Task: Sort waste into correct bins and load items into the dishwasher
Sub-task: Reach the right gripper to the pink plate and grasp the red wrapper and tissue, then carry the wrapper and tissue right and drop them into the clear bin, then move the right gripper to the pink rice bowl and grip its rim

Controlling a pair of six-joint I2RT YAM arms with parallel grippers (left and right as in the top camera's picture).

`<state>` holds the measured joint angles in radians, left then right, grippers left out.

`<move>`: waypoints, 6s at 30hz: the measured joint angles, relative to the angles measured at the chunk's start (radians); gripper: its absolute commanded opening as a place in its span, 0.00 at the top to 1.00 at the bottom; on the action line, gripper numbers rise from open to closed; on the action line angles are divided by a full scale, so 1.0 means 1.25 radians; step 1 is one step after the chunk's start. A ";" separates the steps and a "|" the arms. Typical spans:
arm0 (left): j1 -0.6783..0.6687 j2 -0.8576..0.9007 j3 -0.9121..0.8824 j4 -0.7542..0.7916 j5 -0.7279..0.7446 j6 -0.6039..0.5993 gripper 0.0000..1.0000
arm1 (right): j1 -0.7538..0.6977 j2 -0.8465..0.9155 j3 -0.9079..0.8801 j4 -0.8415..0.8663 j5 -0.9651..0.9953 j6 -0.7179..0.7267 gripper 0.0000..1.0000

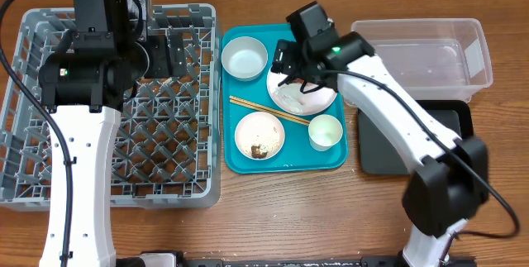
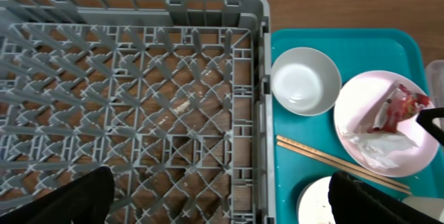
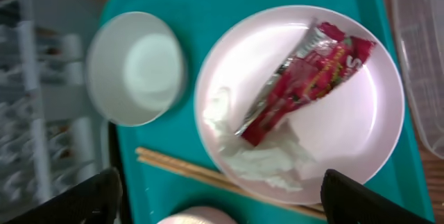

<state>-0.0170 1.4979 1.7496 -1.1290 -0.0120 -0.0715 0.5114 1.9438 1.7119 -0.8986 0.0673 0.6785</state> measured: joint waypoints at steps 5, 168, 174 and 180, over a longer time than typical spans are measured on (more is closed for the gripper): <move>0.000 0.000 0.000 0.000 -0.019 0.000 0.00 | 0.000 0.060 0.000 -0.001 0.022 0.039 0.20; 0.000 0.001 0.003 0.005 -0.024 0.000 0.00 | 0.221 0.135 0.065 -0.078 -0.083 0.149 0.40; 0.000 0.001 0.003 0.005 -0.024 0.000 0.00 | 0.247 0.165 0.065 -0.070 -0.082 0.161 0.41; 0.000 0.001 0.003 0.005 -0.024 0.000 0.00 | 0.251 0.182 0.065 -0.071 -0.081 0.166 0.44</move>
<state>-0.0170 1.4990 1.7535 -1.1225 -0.0425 -0.0715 0.8246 2.1712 1.7931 -0.9871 -0.0338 0.8856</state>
